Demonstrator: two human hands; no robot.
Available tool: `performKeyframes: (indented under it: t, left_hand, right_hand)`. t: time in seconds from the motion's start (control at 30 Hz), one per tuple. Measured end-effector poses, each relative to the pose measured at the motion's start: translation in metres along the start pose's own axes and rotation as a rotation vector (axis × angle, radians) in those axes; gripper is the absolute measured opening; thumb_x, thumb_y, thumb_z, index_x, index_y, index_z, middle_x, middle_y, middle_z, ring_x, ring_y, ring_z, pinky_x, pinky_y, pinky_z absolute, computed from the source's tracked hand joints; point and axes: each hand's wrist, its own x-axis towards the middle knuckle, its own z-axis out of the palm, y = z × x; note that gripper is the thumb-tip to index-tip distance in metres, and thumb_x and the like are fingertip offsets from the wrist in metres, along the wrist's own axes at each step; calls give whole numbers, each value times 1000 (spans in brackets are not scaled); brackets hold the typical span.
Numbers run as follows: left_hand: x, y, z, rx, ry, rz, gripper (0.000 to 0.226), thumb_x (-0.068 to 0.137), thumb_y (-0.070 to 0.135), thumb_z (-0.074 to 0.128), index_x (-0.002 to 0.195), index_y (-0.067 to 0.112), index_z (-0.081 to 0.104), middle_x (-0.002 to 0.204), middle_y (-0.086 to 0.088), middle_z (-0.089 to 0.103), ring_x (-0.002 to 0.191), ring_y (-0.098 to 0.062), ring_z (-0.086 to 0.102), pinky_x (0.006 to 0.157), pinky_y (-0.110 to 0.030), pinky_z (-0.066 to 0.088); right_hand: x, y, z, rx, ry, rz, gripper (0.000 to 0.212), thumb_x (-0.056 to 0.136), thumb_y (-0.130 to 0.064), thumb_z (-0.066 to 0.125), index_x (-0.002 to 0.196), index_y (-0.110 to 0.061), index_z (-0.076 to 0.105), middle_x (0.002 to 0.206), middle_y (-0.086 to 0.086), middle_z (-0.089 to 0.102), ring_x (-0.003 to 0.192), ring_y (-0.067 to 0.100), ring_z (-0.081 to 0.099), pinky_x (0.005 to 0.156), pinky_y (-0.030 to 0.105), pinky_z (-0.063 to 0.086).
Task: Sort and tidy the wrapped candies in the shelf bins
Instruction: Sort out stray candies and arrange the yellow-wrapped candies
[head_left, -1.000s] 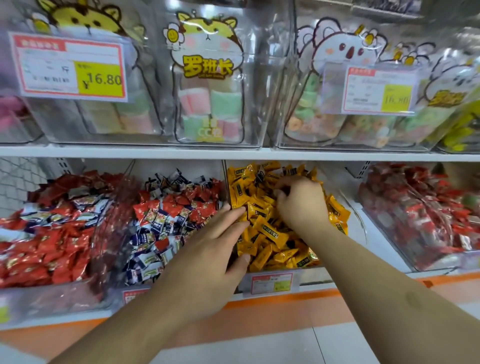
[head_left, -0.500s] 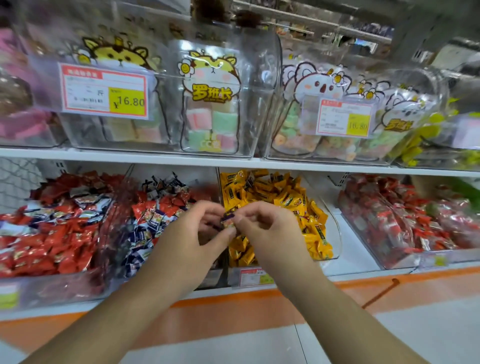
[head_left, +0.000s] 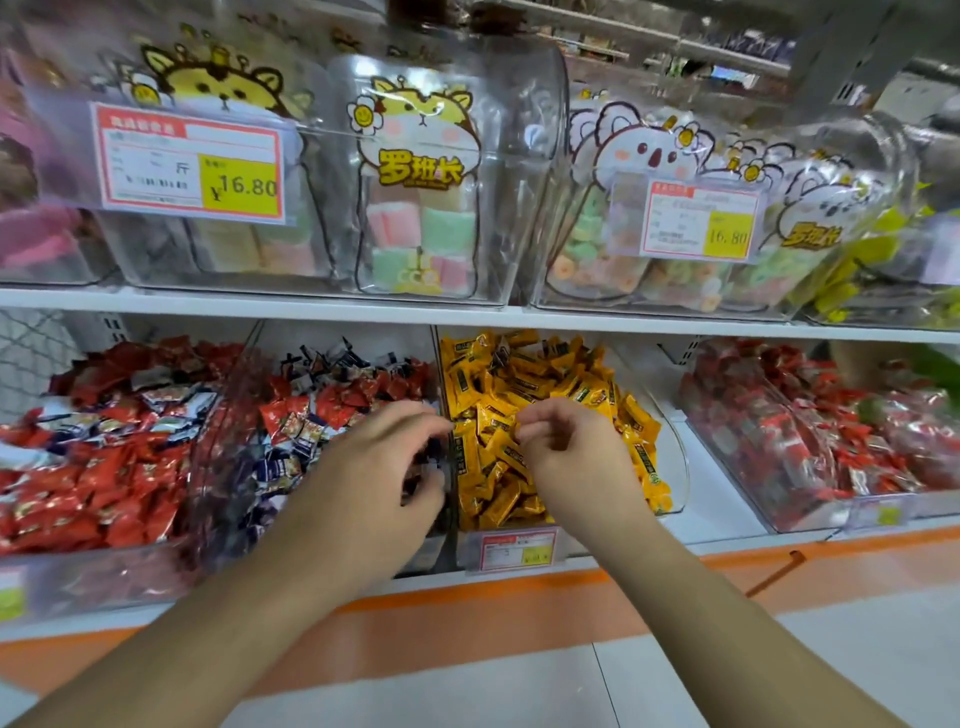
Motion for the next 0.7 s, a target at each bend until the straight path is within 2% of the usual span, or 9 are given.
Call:
performKeyframes:
  t: [0.07,0.13,0.2,0.27,0.37,0.53,0.7]
  left_hand:
    - [5,1,11,16,-76,51,53,104,49,47,155,39,37,161,29,21,147,1,25,120,-26,25]
    - [9,0,23,38,-123,61,63,104,56,39,162,36,23,167,27,5,154,0,10,126,-30,17]
    - [12,-3,33,61,-119,68,66,105,56,36,164,33,17,168,26,-3,155,-1,6,126,-27,15]
    - [13,-5,38,84,-93,83,67,105,56,36,164,32,16,167,27,-3,155,-1,6,124,-23,16]
    - [12,-8,41,102,-64,94,66,104,56,34,163,36,14,165,31,-6,152,7,-5,113,-11,2]
    - [13,-10,43,86,-64,96,65,104,57,32,163,40,10,162,36,-12,148,13,-15,111,-11,0]
    - [12,-10,42,67,-73,90,63,105,56,34,162,41,13,160,38,-11,143,18,-15,108,-6,-3]
  right_hand:
    - [11,1,-4,-69,44,-42,14,102,-18,57,111,-24,66,91,-8,69,70,5,64,53,13,48]
    - [27,0,-3,-165,73,-94,22,99,-19,62,120,-22,66,102,-8,69,89,9,65,73,20,54]
    - [48,1,1,-273,80,-149,30,97,-22,66,126,-19,66,114,-2,70,104,16,64,87,26,50]
    - [73,1,10,-331,67,-205,33,94,-22,68,126,-16,67,118,4,71,109,23,64,93,31,51]
    - [105,5,24,-406,65,-245,40,90,-22,71,129,-12,67,127,9,68,120,29,61,105,40,47]
    - [134,17,38,-546,18,-196,48,89,-32,71,135,-20,65,134,4,67,126,29,60,114,41,41]
    - [134,26,44,-475,98,-217,34,86,-28,71,120,-26,75,118,-1,76,117,29,65,113,43,42]
